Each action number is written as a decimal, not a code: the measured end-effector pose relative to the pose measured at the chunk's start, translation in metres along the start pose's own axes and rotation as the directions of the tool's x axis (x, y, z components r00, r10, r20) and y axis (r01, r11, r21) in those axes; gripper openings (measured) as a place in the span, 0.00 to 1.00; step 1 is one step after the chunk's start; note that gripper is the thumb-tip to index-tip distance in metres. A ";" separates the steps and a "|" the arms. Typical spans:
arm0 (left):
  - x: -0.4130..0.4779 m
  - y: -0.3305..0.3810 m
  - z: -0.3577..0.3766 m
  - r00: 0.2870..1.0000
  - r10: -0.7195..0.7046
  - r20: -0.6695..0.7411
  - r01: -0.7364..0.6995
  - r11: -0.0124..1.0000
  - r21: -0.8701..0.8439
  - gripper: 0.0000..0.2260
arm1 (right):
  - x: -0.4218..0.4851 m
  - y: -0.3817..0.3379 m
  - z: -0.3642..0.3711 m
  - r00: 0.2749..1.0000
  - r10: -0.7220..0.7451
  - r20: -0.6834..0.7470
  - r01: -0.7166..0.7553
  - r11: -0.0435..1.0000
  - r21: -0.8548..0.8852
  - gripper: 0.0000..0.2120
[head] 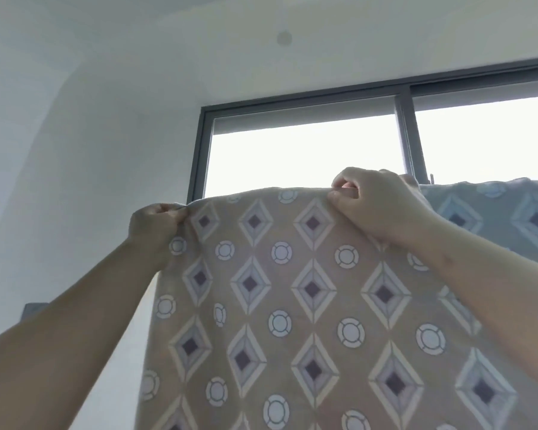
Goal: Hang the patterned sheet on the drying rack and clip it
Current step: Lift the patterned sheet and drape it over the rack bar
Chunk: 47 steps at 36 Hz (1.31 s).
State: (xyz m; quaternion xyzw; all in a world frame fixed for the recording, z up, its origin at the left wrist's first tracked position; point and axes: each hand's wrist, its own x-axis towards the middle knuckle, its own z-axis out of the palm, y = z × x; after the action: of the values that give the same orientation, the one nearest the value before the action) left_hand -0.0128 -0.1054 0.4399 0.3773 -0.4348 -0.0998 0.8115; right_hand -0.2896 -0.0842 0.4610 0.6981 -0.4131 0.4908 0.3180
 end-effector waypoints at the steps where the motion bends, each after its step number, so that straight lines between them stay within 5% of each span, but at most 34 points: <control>1: 0.003 -0.001 -0.002 0.991 0.071 -0.115 -0.060 0.993 0.097 0.03 | -0.001 0.001 -0.001 1.000 -0.003 -0.006 0.003 1.000 0.000 0.12; 4: 0.003 -0.008 -0.010 0.943 0.198 -0.269 -0.090 0.927 0.364 0.09 | -0.004 0.005 -0.004 1.000 -0.003 -0.031 0.003 1.000 0.005 0.12; 7: -0.001 -0.020 -0.008 0.990 0.058 -0.130 0.033 0.795 0.605 0.13 | -0.008 0.009 -0.008 0.999 0.011 -0.037 -0.011 1.000 0.016 0.12; 9: -0.009 -0.016 0.000 0.984 -0.011 -0.175 0.125 0.747 0.654 0.18 | -0.009 0.012 -0.009 0.999 0.014 -0.039 -0.014 1.000 0.002 0.13; 12: -0.027 0.001 0.015 0.952 0.211 -0.220 -0.025 0.775 0.632 0.19 | -0.009 0.016 -0.009 0.999 0.012 -0.048 -0.013 1.000 -0.018 0.14; 16: -0.044 0.025 0.040 0.892 0.414 0.179 -0.446 0.753 0.483 0.17 | -0.008 0.017 -0.006 0.998 0.015 -0.056 -0.017 0.999 -0.035 0.14; 20: -0.052 0.035 0.053 0.838 0.265 0.476 -0.470 0.795 0.383 0.12 | -0.012 0.022 -0.003 0.998 -0.015 -0.054 0.012 0.999 -0.051 0.13; 26: -0.042 0.041 0.046 0.885 0.275 0.375 -0.400 0.861 0.314 0.07 | -0.012 0.026 -0.007 0.996 -0.043 -0.078 0.040 0.999 -0.033 0.13; 30: -0.031 0.043 0.039 0.923 0.334 0.192 -0.384 0.765 0.517 0.06 | -0.011 0.028 -0.008 0.996 -0.035 -0.083 0.033 0.999 -0.033 0.13; 37: -0.028 0.028 0.026 0.973 0.193 -0.128 -0.014 0.602 0.798 0.12 | -0.011 0.022 -0.008 0.995 -0.058 -0.085 0.056 0.998 -0.029 0.14; 41: -0.046 0.031 0.047 0.916 0.388 0.104 -0.347 0.634 0.691 0.13 | -0.007 0.016 -0.003 0.991 -0.089 -0.099 0.088 0.996 -0.016 0.13; 44: -0.052 0.034 0.061 0.842 0.351 0.409 -0.533 0.655 0.535 0.14 | -0.006 0.014 0.001 0.990 -0.095 -0.101 0.094 0.995 -0.012 0.13; 47: -0.046 0.034 0.063 0.835 0.405 0.373 -0.542 0.724 0.426 0.18 | -0.007 0.016 0.000 0.989 -0.094 -0.110 0.095 0.995 0.002 0.13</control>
State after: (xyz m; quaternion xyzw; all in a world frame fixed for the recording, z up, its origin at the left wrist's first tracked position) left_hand -0.0949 -0.0926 0.4556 0.4394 -0.6275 0.1855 0.6154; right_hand -0.3052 -0.0901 0.4548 0.6898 -0.3596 0.5145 0.3607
